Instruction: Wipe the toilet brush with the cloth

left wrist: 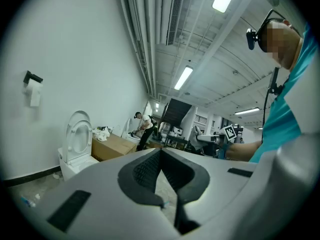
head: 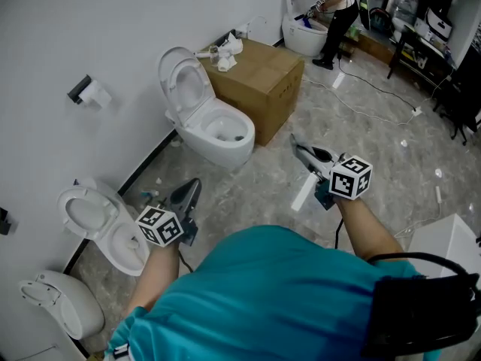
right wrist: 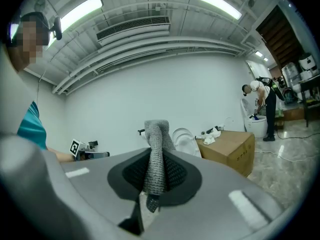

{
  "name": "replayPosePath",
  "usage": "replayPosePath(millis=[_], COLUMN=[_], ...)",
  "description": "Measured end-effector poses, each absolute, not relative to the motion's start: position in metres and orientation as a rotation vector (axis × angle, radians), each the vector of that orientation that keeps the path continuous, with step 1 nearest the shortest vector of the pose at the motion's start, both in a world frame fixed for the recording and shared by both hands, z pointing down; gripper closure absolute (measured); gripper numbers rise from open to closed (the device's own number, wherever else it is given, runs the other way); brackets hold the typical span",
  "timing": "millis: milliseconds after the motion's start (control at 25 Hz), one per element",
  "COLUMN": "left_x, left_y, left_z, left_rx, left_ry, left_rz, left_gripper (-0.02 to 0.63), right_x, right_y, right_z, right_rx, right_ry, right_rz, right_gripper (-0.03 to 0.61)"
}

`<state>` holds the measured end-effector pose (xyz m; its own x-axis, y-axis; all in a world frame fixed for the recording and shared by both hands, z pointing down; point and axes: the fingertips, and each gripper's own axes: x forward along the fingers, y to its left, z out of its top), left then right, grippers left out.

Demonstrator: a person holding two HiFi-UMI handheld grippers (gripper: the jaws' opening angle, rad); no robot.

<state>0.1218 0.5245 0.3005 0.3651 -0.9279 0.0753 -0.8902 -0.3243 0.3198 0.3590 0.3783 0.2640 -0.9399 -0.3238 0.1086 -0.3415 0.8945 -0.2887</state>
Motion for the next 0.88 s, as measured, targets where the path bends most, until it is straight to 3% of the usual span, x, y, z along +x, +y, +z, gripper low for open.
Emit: replayPosePath(millis=[200, 440, 880], left_x=[0.144, 0.121, 0.001], left_y=[0.511, 0.493, 0.404], left_z=[0.307, 0.318, 0.333], left_rx=[2.329, 2.308, 2.383], left_ry=[-1.588, -1.58, -1.433], left_rz=[-0.147, -0.146, -0.169], left_gripper=[0.607, 0.607, 0.607], right_x=[0.377, 0.356, 0.233], right_y=[0.365, 0.35, 0.284], right_z=[0.271, 0.283, 0.281], right_rx=[0.512, 0.498, 0.598], right_ry=[-3.005, -2.99, -2.95], right_rz=[0.495, 0.515, 0.494], right_gripper=[0.56, 0.56, 0.56])
